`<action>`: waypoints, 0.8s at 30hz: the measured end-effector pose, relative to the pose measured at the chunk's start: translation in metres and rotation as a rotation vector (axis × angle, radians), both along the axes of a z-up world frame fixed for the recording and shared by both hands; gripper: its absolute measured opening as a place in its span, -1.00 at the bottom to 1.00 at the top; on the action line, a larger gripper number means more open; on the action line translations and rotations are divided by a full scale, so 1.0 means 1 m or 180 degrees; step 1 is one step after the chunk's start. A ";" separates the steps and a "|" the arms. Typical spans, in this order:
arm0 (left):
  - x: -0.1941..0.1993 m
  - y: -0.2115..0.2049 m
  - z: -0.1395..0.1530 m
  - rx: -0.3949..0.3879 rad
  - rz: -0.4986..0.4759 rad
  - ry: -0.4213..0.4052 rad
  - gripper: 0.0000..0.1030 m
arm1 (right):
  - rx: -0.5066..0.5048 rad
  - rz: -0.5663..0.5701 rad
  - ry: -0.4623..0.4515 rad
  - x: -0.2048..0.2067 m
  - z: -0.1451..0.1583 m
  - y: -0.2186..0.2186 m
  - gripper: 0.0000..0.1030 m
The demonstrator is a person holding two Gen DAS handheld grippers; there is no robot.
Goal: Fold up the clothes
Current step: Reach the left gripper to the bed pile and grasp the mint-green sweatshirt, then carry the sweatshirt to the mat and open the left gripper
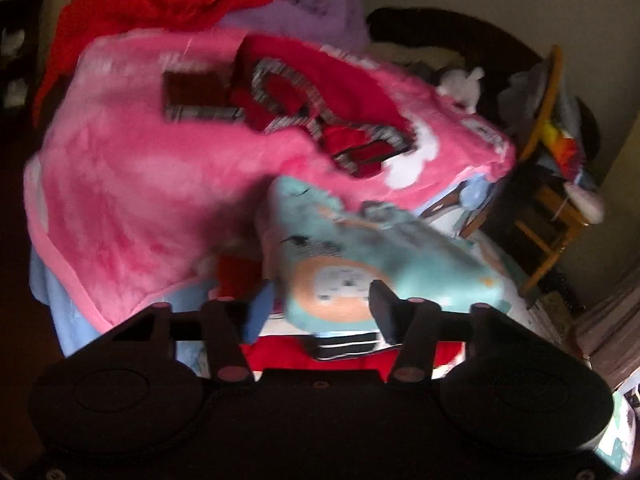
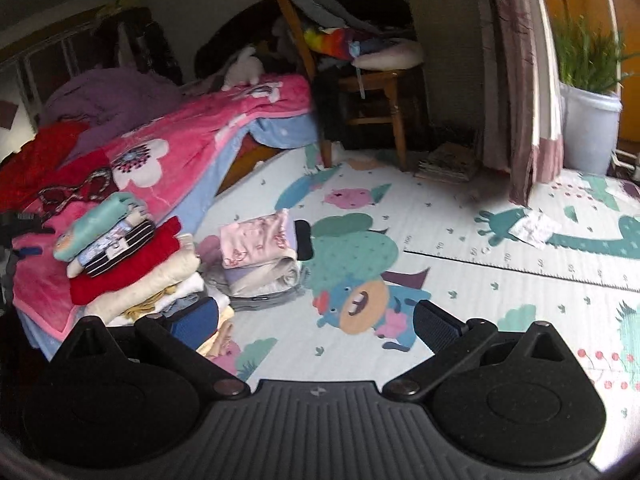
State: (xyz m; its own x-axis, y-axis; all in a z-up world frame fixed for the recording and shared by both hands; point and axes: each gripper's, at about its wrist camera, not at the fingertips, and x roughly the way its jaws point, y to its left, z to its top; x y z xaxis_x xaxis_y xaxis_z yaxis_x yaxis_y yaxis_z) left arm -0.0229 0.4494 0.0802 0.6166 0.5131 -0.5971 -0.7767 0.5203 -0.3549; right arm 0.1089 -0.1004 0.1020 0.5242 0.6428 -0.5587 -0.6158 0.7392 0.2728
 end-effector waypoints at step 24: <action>0.025 -0.091 0.070 0.1251 -0.1265 -0.0766 -0.96 | -0.0065 -0.0138 0.0233 -0.004 -0.014 0.000 1.00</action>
State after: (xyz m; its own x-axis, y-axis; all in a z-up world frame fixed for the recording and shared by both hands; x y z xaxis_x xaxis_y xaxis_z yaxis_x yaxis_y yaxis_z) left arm 0.0017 0.3588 0.1497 0.9003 0.3697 -0.2296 -0.4179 0.8817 -0.2189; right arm 0.1047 -0.1007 0.0876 0.5085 0.6084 -0.6093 -0.5621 0.7706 0.3003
